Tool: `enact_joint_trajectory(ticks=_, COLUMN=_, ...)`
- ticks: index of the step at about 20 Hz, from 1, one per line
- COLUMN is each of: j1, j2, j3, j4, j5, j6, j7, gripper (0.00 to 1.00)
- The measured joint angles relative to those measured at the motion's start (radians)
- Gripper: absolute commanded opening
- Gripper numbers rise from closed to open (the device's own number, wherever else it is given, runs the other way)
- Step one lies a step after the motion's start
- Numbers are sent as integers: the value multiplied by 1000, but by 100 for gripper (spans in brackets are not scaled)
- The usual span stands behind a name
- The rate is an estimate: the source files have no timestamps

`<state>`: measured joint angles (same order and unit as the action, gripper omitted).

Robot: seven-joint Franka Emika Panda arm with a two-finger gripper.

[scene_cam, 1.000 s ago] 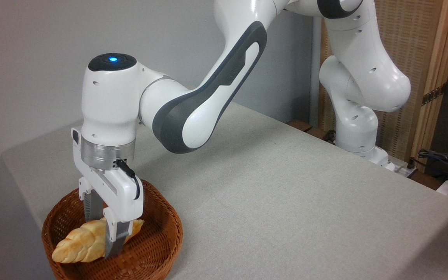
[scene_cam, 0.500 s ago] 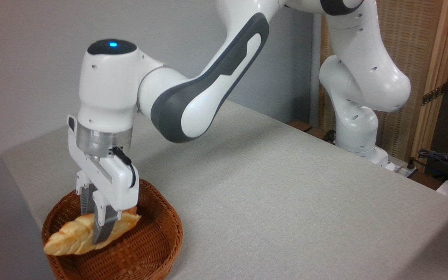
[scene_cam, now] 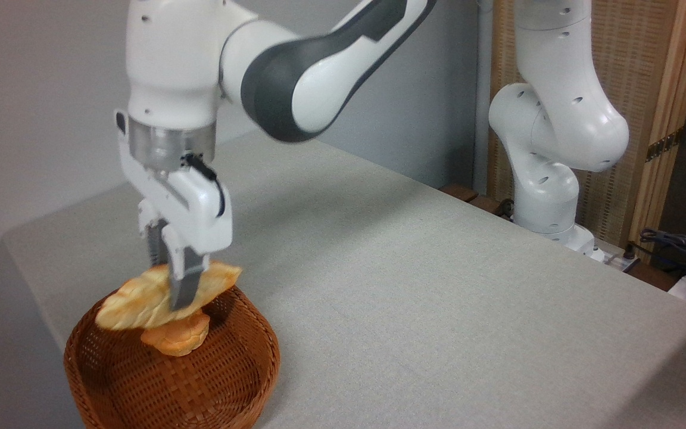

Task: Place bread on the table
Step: 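Lift the braided bread out of the basket and carry it beside the basket, then lower the bread onto the table and open the gripper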

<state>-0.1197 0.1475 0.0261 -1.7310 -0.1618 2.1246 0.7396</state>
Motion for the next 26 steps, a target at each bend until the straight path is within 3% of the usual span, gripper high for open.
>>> enact_joint_trajectory(ticks=4, j1=0, j2=-105, j3=-1, j4=-68, j5=0, j6=-157, j7=-1, gripper=41)
enact_joint_trajectory(ticks=6, j1=0, j2=-153, j3=-1, j4=-135, j5=0, j6=-183, j7=-2, gripper=41)
enact_joint_trajectory(ticks=7, j1=0, j2=-173, j3=-1, j4=-171, j5=0, j6=-186, j7=-2, gripper=46)
enact_joint_trajectory(ticks=8, j1=0, j2=-190, j3=-1, j4=-210, j5=3, j6=-187, j7=-2, gripper=53)
enact_joint_trajectory(ticks=11, j1=0, j2=-228, j3=-2, j4=-317, j5=7, j6=-187, j7=-2, gripper=97)
enact_joint_trajectory(ticks=12, j1=0, j2=-234, j3=-4, j4=-340, j5=7, j6=-187, j7=-2, gripper=100)
enact_joint_trajectory(ticks=26, j1=-3, j2=-277, j3=-38, j4=-336, j5=9, j6=-186, j7=-1, gripper=100)
